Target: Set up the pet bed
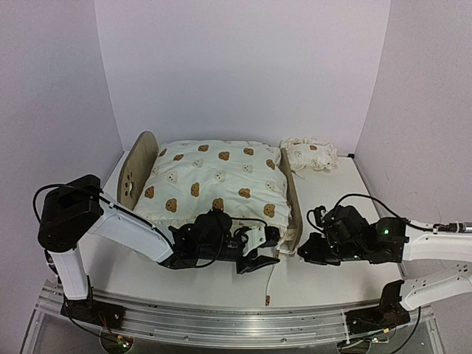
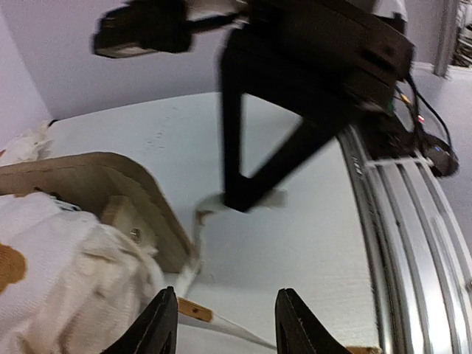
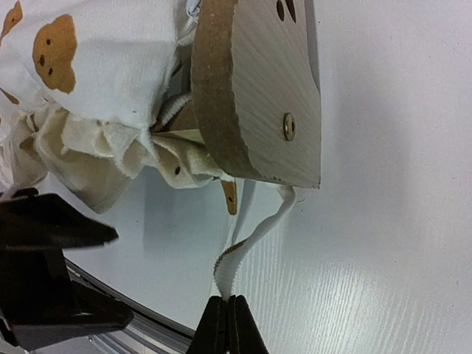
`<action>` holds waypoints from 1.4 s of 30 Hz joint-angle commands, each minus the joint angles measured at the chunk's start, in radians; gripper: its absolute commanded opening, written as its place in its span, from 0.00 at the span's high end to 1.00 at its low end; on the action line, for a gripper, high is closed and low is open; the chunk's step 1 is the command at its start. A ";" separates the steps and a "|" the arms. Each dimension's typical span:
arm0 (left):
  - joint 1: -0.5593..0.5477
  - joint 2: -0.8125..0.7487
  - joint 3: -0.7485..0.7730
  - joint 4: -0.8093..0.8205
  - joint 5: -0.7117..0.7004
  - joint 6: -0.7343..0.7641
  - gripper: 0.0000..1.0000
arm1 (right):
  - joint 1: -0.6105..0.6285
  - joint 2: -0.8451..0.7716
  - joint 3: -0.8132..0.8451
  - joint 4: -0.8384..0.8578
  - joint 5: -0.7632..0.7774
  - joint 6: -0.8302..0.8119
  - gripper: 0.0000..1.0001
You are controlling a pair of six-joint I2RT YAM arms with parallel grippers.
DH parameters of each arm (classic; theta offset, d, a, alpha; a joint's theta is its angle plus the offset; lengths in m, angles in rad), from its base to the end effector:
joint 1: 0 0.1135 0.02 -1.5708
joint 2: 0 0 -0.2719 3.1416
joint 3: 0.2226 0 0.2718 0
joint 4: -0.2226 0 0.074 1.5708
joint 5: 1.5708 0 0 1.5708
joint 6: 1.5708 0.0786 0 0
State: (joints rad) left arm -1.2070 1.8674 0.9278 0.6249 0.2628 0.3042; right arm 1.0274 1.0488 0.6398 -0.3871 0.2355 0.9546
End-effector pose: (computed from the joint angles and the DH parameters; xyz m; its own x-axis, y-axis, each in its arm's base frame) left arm 0.1399 -0.4249 0.1485 0.1916 0.3098 -0.9313 0.9779 0.0209 0.2081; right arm 0.1484 0.2103 0.1913 -0.8239 0.1708 -0.5403 -0.1307 0.8705 0.4745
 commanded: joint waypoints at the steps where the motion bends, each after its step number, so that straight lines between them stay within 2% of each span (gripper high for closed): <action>1: -0.011 0.068 0.056 0.109 -0.251 -0.227 0.55 | -0.004 -0.012 -0.026 0.078 -0.001 -0.006 1.00; 6: -0.017 0.133 0.094 0.110 -0.310 -0.269 0.61 | -0.006 -0.022 -0.034 0.084 -0.002 -0.014 1.00; 15: -0.018 0.205 0.157 0.178 -0.395 -0.264 0.63 | -0.009 -0.021 -0.027 0.106 -0.029 -0.032 1.00; 18: -0.018 0.218 0.161 0.186 -0.376 -0.269 0.72 | -0.007 -0.021 -0.035 0.115 -0.035 -0.031 1.00; 23: -0.018 0.219 0.156 0.188 -0.342 -0.269 0.98 | -0.010 -0.021 -0.045 0.124 -0.030 -0.033 1.00; 24: -0.018 0.214 0.152 0.188 -0.334 -0.266 1.00 | -0.012 -0.020 -0.047 0.133 -0.027 -0.037 1.00; 30: -0.014 0.136 0.116 0.112 -0.269 -0.285 1.00 | -0.059 0.014 -0.062 0.216 -0.058 -0.105 1.00; 35: 0.007 0.055 0.088 0.025 -0.079 -0.352 1.00 | -0.109 0.076 -0.081 0.360 -0.166 -0.155 1.00; 42: 0.054 0.014 0.070 -0.055 0.065 -0.353 1.00 | -0.149 0.203 -0.070 0.504 -0.311 -0.216 1.00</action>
State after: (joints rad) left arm -1.1815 1.9290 1.0120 0.6352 0.2013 -0.0290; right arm 0.8986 1.2065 0.5667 -0.0404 0.0457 0.7928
